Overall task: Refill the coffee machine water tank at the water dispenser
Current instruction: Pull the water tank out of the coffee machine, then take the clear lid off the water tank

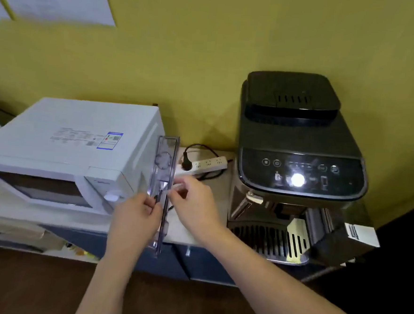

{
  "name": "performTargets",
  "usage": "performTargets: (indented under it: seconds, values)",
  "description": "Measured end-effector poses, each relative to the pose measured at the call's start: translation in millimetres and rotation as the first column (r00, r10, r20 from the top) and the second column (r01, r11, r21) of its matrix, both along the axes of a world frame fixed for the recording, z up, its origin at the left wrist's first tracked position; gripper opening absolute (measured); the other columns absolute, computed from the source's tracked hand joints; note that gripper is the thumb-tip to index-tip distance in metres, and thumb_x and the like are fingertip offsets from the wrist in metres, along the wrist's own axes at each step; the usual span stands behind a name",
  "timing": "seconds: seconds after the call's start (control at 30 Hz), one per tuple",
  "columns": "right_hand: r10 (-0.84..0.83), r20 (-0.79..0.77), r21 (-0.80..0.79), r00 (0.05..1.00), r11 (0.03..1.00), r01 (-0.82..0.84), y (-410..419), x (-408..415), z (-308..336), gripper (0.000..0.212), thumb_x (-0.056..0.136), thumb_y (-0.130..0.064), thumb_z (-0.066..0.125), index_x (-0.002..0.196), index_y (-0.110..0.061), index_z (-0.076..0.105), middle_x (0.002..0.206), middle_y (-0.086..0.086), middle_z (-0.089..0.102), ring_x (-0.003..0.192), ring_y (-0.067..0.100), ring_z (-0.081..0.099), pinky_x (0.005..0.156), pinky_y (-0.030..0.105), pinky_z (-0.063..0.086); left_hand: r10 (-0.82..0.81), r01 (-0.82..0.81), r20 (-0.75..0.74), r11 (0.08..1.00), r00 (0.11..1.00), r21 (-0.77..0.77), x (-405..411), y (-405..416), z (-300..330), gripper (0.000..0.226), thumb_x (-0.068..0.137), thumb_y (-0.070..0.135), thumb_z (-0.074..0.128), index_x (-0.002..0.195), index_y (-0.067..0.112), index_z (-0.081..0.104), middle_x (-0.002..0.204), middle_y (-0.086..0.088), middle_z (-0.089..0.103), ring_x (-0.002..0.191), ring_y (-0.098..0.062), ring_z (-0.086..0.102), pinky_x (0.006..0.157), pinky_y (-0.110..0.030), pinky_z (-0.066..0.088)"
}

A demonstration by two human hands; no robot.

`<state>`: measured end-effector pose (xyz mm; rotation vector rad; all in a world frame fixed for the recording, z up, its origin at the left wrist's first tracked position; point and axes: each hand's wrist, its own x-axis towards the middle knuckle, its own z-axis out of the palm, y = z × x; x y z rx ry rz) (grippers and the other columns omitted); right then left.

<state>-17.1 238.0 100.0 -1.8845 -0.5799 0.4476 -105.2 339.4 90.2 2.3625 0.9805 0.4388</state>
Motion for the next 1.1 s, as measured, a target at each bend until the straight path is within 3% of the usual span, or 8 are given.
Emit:
performTargets:
  seconds: [0.23, 0.37, 0.47, 0.57, 0.7, 0.8, 0.93, 1.1]
  values:
    - [-0.196, -0.567, -0.167, 0.800, 0.978, 0.121, 21.1, 11.4, -101.0, 0.033, 0.099, -0.011, 0.048, 0.131, -0.015, 0.054, 0.105, 0.000, 0.067, 0.094, 0.014, 0.062, 0.084, 0.028, 0.048, -0.245, 0.241, -0.415, 0.968, 0.876, -0.063, 38.6, 41.1, -79.5, 0.018, 0.089, 0.021, 0.056, 0.072, 0.016, 0.053, 0.072, -0.003, 0.057, 0.074, -0.027, 0.058, 0.064, -0.031, 0.042]
    - [-0.339, -0.625, -0.283, 0.703, 0.938, 0.200, 22.5, 36.7, -148.0, 0.037, 0.097, -0.012, 0.051, 0.134, -0.019, 0.051, 0.119, 0.005, 0.061, 0.105, 0.022, 0.060, 0.098, 0.040, 0.050, -0.322, 0.332, -0.506, 0.940, 0.801, -0.072, 81.9, 37.7, -110.8, 0.012, 0.092, 0.022, 0.054, 0.086, 0.015, 0.063, 0.079, -0.005, 0.060, 0.074, -0.025, 0.058, 0.065, -0.033, 0.045]
    - [-0.363, -0.646, -0.270, 0.672, 0.932, 0.243, 30.1, 56.5, -169.5, 0.021, 0.099, -0.015, 0.049, 0.111, -0.021, 0.064, 0.110, 0.004, 0.068, 0.093, 0.019, 0.063, 0.093, 0.039, 0.052, -0.331, 0.365, -0.550, 0.930, 0.767, -0.050, 110.0, 43.5, -137.9, 0.015, 0.091, 0.022, 0.055, 0.098, 0.013, 0.065, 0.094, -0.010, 0.068, 0.086, -0.031, 0.066, 0.068, -0.035, 0.050]
    - [-0.311, -0.673, -0.164, 0.671, 0.947, 0.275, 33.1, 65.9, -176.7, 0.030, 0.101, -0.007, 0.043, 0.089, -0.025, 0.064, 0.091, 0.002, 0.069, 0.089, 0.018, 0.066, 0.094, 0.039, 0.053, -0.333, 0.390, -0.565, 0.921, 0.755, -0.021, 125.8, 48.9, -156.4, 0.015, 0.093, 0.021, 0.054, 0.100, 0.013, 0.064, 0.096, -0.011, 0.068, 0.086, -0.031, 0.065, 0.063, -0.033, 0.045]
    - [-0.250, -0.646, -0.137, 0.721, 0.967, 0.213, 23.8, 63.3, -176.3, 0.029, 0.100, -0.007, 0.044, 0.103, -0.034, 0.055, 0.096, -0.009, 0.060, 0.094, 0.011, 0.059, 0.101, 0.038, 0.048, -0.371, 0.411, -0.519, 0.911, 0.770, -0.041, 124.4, 51.2, -159.1, 0.018, 0.094, 0.018, 0.050, 0.103, 0.010, 0.063, 0.099, -0.013, 0.066, 0.087, -0.033, 0.064, 0.063, -0.032, 0.040]
    - [-0.254, -0.564, -0.238, 0.785, 0.961, 0.140, 6.5, 49.7, -162.1, 0.030, 0.099, -0.014, 0.047, 0.124, -0.030, 0.055, 0.129, 0.003, 0.059, 0.109, 0.019, 0.057, 0.101, 0.037, 0.046, -0.361, 0.365, -0.371, 0.929, 0.855, -0.064, 106.1, 40.6, -137.2, 0.018, 0.094, 0.021, 0.050, 0.104, 0.011, 0.062, 0.099, -0.009, 0.064, 0.084, -0.028, 0.063, 0.066, -0.035, 0.049]
    - [0.012, -0.241, -0.433, 0.970, 0.893, -0.119, -53.8, 28.0, -124.7, 0.050, 0.099, -0.023, 0.046, 0.147, -0.031, 0.036, 0.151, 0.002, 0.043, 0.133, 0.022, 0.047, 0.101, 0.031, 0.040, -0.405, 0.376, -0.234, 0.913, 0.884, -0.159, 68.4, -6.7, -103.8, 0.018, 0.094, 0.023, 0.053, 0.106, 0.015, 0.065, 0.096, -0.003, 0.067, 0.085, -0.020, 0.064, 0.076, -0.036, 0.054]
    - [0.338, 0.103, -0.701, 0.935, 0.692, -0.173, -156.9, 25.1, -73.4, 0.043, 0.096, -0.014, 0.049, 0.137, -0.024, 0.050, 0.140, 0.000, 0.055, 0.121, 0.020, 0.056, 0.098, 0.041, 0.050, -0.602, 0.548, -0.203, 0.793, 0.772, -0.266, 60.0, -95.9, -80.2, 0.014, 0.093, 0.028, 0.057, 0.081, 0.021, 0.057, 0.072, 0.004, 0.059, 0.066, -0.009, 0.056, 0.060, -0.030, 0.048]
